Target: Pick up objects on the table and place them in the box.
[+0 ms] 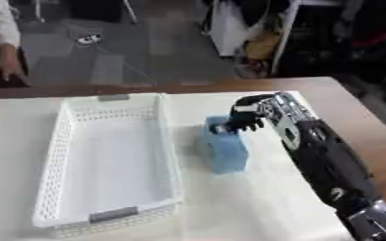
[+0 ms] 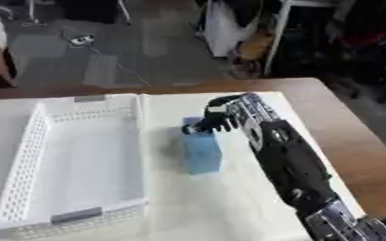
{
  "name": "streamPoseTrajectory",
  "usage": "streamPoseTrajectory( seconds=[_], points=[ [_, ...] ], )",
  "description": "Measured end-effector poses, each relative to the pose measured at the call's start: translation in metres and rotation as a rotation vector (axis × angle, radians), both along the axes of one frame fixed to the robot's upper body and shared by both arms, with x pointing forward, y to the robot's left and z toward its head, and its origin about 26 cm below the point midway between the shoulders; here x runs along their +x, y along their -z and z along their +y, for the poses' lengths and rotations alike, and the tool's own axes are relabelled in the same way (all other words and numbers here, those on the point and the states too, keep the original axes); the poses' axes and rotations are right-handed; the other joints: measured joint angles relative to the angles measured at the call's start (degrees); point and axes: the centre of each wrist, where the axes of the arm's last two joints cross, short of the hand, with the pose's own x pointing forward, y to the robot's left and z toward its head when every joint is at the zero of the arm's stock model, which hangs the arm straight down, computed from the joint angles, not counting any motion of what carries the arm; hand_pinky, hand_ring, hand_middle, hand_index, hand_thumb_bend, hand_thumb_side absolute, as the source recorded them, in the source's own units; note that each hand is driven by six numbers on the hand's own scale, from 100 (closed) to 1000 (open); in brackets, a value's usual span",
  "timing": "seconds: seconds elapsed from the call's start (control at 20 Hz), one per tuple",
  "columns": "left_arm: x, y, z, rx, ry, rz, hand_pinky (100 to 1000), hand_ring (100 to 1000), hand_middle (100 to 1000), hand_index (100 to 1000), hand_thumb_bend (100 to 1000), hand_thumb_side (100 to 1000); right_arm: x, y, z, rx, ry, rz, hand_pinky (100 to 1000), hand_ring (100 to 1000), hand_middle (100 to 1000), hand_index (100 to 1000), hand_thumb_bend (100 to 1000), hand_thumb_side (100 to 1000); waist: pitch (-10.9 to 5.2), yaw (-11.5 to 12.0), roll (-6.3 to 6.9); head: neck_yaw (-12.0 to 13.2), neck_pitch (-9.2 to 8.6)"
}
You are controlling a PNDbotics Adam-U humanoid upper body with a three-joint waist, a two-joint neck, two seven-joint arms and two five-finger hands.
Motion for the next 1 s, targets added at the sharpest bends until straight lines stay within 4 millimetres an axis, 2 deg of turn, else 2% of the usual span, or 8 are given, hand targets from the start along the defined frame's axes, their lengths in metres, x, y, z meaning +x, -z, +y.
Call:
streamPoseTrajectory(
  seconds=[0.2,0.6,0.65,1.0],
  points=[
    [0.0002,-0.002,-0.0008,-0.001,0.003,-0.006,546,695,770,755,660,957,0.0014,0.005,-0.0005,-0.007,-0.014,0.019,292,378,424,568,473,1000,0.02,0.2,-0.03,0.0,-0.02],
    [0.0004,-0.0035,-0.0028,-0.008,0.009,-0.012,546,696,770,755,660,957,0.0051,0.0025,0.0012,-0.018,-0.03,0.017,325,401,448,597,516,1000,0.04,0.6,-0.07,0.0,-0.08],
    [0.0004,-0.0036,-0.0029,-0.008,0.009,-0.012,547,696,770,756,660,957,0.0057,0.0026,0.0015,-0.024,-0.032,0.019,330,406,453,600,549,1000,0.05,0.6,-0.11,0.0,-0.09],
    [0.0007,-0.0046,-0.0048,-0.017,0.014,-0.016,548,696,769,756,660,957,0.008,0.01,-0.008,-0.069,-0.027,0.053,357,426,468,630,605,1000,0.05,1.0,-0.34,-0.4,-0.5]
  ],
)
